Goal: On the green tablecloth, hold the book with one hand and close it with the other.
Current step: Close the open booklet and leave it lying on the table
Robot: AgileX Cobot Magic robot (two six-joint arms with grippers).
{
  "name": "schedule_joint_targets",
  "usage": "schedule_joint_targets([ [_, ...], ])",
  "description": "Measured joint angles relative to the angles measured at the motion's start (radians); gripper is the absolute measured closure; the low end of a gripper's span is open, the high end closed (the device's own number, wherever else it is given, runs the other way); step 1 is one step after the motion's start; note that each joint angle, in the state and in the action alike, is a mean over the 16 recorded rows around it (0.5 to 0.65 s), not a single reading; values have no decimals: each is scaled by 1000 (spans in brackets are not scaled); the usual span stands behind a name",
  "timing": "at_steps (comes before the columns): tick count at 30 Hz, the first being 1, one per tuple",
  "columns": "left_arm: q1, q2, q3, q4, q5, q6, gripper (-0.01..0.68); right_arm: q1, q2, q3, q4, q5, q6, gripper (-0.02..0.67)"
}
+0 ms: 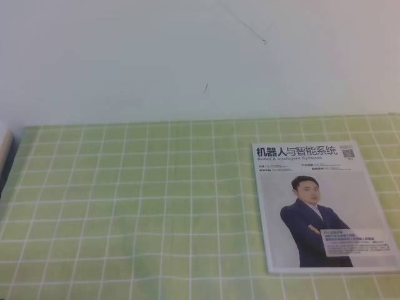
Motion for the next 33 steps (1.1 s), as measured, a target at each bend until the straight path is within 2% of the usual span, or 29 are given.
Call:
schedule_joint_targets([
  [11, 0, 0, -1, 0, 0, -2, 676, 0, -3, 4, -3, -4, 0, 652],
  [16, 0, 0, -1, 0, 0, -8, 676, -13, -26, 33, -50, -25, 1, 652],
  [27, 0, 0, -1, 0, 1, -18, 676, -122, -166, 212, -202, -147, 78, 652],
  [33, 0, 0, -1, 0, 4, -19, 676, -175, -223, 297, -234, -216, 143, 652],
])
